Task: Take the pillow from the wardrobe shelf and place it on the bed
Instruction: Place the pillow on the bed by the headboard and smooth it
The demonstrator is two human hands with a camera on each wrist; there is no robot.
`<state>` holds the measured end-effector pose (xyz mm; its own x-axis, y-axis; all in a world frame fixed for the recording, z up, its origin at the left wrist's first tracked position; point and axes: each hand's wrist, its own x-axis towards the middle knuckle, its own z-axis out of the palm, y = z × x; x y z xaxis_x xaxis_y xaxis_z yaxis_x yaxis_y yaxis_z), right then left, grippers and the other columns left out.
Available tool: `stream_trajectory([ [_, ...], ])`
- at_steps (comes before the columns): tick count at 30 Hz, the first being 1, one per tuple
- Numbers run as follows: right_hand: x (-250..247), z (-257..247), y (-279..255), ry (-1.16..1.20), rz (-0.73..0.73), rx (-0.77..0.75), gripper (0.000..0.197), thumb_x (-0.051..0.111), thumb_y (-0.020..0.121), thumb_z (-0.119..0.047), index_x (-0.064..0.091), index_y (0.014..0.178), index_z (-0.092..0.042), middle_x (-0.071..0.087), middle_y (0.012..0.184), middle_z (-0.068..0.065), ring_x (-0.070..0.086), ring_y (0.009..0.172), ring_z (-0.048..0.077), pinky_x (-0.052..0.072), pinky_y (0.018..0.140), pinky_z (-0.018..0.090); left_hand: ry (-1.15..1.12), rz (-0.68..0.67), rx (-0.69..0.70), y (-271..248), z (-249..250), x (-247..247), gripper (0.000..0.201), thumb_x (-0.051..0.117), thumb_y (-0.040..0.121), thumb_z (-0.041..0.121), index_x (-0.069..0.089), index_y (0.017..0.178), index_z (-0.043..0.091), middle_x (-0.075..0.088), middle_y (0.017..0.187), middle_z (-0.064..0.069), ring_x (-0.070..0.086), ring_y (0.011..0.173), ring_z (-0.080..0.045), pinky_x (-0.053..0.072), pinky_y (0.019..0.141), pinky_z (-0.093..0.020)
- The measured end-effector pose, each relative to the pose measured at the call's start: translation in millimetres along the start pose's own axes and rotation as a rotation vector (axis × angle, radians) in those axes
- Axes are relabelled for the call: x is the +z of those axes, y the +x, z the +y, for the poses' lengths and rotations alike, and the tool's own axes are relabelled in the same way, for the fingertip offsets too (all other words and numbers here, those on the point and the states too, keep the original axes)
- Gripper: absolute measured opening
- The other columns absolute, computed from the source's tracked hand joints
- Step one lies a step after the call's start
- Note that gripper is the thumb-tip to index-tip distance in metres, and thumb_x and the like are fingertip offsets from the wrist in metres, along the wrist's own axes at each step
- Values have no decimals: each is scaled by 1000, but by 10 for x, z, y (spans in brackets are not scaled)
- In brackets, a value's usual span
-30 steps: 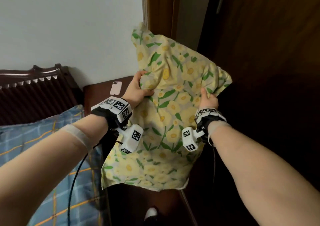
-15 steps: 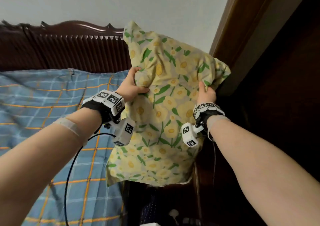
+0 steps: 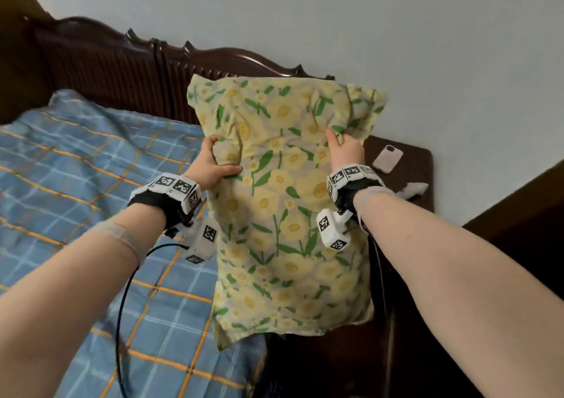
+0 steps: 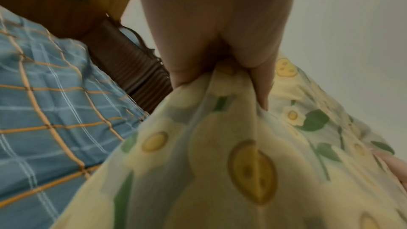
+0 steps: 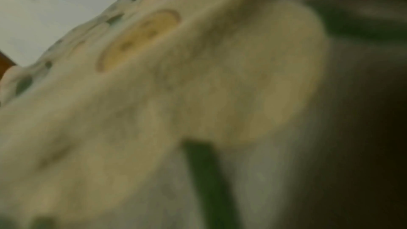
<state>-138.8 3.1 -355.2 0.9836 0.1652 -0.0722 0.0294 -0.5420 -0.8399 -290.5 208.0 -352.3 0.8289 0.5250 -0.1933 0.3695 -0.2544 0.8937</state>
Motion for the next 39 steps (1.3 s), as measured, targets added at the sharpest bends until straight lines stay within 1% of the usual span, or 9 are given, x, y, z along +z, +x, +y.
stream_trajectory([
  [9, 1429, -1304, 1245, -319, -261, -250, 45, 38, 95, -51, 56, 91, -10, 57, 85, 7, 58, 83, 27, 40, 67, 29, -140, 304, -178, 1265, -482, -911, 78, 70, 80, 11, 20, 140, 11, 43, 140, -16, 48, 125, -31, 42, 104, -42],
  [13, 2118, -1418, 1582, -363, -407, -280, 44, 45, 93, -46, 47, 124, -13, 61, 119, 12, 57, 110, 32, 41, 87, 36, -148, 451, -276, 1587, -1043, -1040, 76, 68, 81, 10, 20, 140, 7, 41, 142, -19, 46, 126, -33, 40, 106, -46],
  [16, 2514, -1001, 1850, -501, -555, -226, 59, 53, 90, -41, 31, 142, -23, 39, 147, 7, 38, 133, 31, 28, 107, 43, -145, 500, -368, 1825, -1602, -997, 77, 66, 82, 5, 18, 142, 8, 39, 144, -21, 44, 128, -37, 39, 108, -47],
  [22, 3058, 373, 2349, -640, -610, 38, 72, 59, 90, -30, 20, 148, -15, 22, 155, 11, 26, 141, 33, 26, 115, 46, 61, 524, -431, 2359, -2464, -960, 62, 48, 85, -11, 31, 141, 11, 43, 142, -21, 48, 123, -40, 42, 90, -38],
  [27, 3600, 1324, 2596, -813, -763, 94, 118, 62, 52, -75, 8, 149, -34, 20, 157, 1, 27, 143, 30, 28, 114, 54, 169, 433, -554, 2392, -2949, -941, 71, 37, 78, -16, 40, 137, 24, 54, 129, -26, 58, 100, -41, 46, 73, -42],
  [29, 3700, 1265, 2524, -878, -748, 84, 96, 64, 59, -70, 29, 142, -35, 38, 147, 2, 38, 136, 32, 30, 111, 54, 171, 425, -581, 2391, -3026, -952, 75, 44, 80, -14, 31, 143, 26, 46, 139, -23, 54, 113, -42, 47, 83, -42],
  [32, 3587, 934, 2353, -946, -695, 33, 31, 53, 86, -32, 53, 113, -18, 59, 123, 9, 50, 122, 30, 29, 106, 45, 143, 383, -639, 2419, -3061, -984, 81, 54, 81, -10, 20, 147, 21, 32, 149, -19, 42, 128, -40, 42, 98, -45],
  [35, 3513, 820, 2287, -771, -581, 88, 28, 45, 92, -24, 54, 118, -20, 63, 119, 9, 56, 115, 33, 38, 104, 46, 222, 396, -635, 2469, -2967, -1033, 72, 58, 79, -6, 33, 141, 20, 47, 137, -22, 51, 115, -42, 46, 90, -46],
  [39, 3387, 477, 2330, -588, -338, 23, 33, 46, 90, -15, 55, 121, -20, 65, 116, 10, 59, 110, 33, 42, 98, 41, 200, 648, -401, 2598, -2642, -1141, 56, 52, 77, -7, 50, 129, 14, 58, 124, -24, 54, 113, -39, 44, 91, -40],
])
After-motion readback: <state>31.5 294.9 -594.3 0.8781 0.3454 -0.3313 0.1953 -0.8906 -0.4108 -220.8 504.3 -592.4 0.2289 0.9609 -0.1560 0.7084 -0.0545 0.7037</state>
